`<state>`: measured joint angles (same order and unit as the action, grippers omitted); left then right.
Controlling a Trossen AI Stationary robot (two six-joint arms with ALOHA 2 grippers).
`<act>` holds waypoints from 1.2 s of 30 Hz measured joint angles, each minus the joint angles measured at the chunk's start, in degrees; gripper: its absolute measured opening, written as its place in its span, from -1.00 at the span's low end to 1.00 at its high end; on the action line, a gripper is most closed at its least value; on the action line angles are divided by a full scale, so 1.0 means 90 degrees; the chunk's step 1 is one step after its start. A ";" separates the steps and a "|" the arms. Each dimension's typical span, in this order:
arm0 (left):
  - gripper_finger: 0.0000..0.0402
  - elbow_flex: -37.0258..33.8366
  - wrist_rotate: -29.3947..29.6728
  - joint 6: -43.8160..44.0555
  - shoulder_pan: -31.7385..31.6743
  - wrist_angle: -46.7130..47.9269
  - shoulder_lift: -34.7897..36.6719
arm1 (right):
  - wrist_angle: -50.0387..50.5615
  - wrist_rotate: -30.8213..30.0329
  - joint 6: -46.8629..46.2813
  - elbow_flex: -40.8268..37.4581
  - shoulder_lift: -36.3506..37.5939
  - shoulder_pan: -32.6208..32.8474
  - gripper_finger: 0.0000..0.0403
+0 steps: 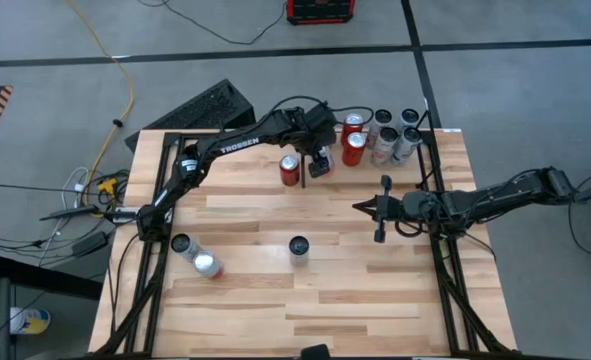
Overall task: Place canned beverage on shelf
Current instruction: Put the white soda can on the shelf
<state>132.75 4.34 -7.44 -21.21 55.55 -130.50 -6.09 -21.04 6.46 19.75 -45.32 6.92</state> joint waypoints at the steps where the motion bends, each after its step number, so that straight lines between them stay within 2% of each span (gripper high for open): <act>1: 0.59 0.0000 0.0000 0.0030 0.0000 0.0000 -0.0001 | 0.0001 0.0000 0.0000 0.0000 0.0000 0.0000 -0.86; 20: 0.59 0.0000 0.0028 0.0260 0.0000 0.0024 -0.0002 | 0.0003 -0.0001 0.0001 0.0000 0.0000 0.0000 -0.86; 30: 0.80 0.0010 0.0270 0.0272 0.0000 0.0012 0.0000 | 0.0006 -0.0001 0.0002 0.0000 -0.0002 0.0000 -0.86; 36: 0.81 0.0010 0.0267 0.0279 0.0000 0.0017 0.0000 | 0.0008 -0.0002 0.0002 0.0000 -0.0002 0.0001 -0.86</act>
<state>132.84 6.74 -4.93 -21.21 55.70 -130.50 -6.02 -21.06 6.48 19.75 -45.34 6.93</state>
